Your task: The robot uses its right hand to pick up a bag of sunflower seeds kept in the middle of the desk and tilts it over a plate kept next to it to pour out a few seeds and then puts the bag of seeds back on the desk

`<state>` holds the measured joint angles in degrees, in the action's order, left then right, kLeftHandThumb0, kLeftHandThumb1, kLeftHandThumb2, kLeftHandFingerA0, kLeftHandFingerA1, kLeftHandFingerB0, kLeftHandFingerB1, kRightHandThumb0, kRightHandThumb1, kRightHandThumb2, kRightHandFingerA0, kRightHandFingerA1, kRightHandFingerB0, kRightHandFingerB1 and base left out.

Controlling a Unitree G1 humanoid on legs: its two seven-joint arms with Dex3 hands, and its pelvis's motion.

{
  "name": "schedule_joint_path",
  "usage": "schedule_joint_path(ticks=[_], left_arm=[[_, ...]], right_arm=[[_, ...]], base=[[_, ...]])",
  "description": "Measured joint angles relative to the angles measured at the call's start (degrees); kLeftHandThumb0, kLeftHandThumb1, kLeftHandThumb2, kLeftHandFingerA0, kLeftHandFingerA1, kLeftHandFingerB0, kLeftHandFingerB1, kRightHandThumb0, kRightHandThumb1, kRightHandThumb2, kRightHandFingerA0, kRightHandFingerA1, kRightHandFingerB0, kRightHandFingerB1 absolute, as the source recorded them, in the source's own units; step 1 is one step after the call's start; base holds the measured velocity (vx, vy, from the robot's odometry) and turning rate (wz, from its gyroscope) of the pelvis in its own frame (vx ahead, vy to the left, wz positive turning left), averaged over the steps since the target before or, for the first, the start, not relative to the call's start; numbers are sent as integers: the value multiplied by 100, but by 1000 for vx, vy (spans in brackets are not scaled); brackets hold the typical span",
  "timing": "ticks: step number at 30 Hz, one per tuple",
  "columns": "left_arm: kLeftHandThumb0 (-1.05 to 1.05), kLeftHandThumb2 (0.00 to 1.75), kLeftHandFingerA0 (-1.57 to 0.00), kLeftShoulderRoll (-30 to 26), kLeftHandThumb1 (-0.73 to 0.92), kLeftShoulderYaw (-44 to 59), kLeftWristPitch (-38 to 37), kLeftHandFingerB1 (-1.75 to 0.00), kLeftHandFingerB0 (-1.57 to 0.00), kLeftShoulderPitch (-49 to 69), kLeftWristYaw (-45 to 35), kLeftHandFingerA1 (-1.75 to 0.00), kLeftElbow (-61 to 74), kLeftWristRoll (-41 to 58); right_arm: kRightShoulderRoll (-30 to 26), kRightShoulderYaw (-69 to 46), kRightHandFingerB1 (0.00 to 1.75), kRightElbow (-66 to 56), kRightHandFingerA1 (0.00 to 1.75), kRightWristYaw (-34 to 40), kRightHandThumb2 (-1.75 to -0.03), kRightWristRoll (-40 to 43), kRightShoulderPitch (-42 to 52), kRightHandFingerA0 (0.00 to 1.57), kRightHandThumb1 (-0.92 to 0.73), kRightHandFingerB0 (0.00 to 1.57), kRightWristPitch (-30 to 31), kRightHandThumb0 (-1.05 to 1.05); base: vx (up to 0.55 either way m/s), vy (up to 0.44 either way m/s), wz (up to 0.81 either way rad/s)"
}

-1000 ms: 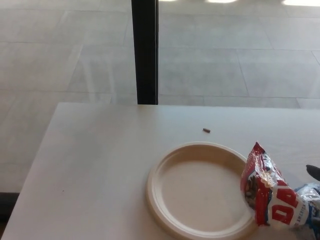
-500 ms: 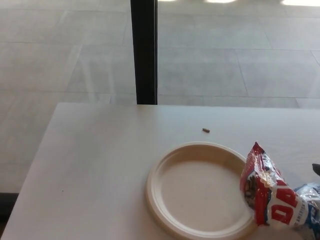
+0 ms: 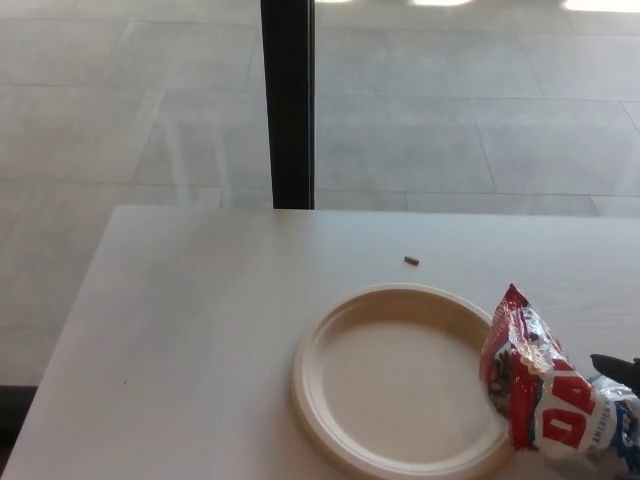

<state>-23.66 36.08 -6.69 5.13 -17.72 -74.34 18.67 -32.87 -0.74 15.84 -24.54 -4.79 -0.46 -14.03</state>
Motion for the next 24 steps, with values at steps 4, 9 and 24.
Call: schedule_joint_path(ticks=[4, 9, 24], left_arm=[[-66, 62, -44, -1, 72, -13, 0, -41, -50, 5, 0, -58, 0, 1], [-64, 62, -48, -2, 72, 1, 0, -43, -52, -20, 16, -61, -3, 11], [-69, 62, -42, -1, 74, -60, -10, -43, -47, -69, 25, -59, -3, 13]], right_arm=[[-4, -37, 7, 221, 0, 100, -86, -84, -58, 0, -52, 0, 22, -89], [8, -49, 10, 456, 0, 341, -85, -254, -247, 0, -50, 0, 56, -87], [462, 626, 7, 368, 1, 1097, -82, -1033, -504, 0, -50, 0, 121, -85]], base=[[0, 0, 0], [0, 0, 0], [0, 0, 0]])
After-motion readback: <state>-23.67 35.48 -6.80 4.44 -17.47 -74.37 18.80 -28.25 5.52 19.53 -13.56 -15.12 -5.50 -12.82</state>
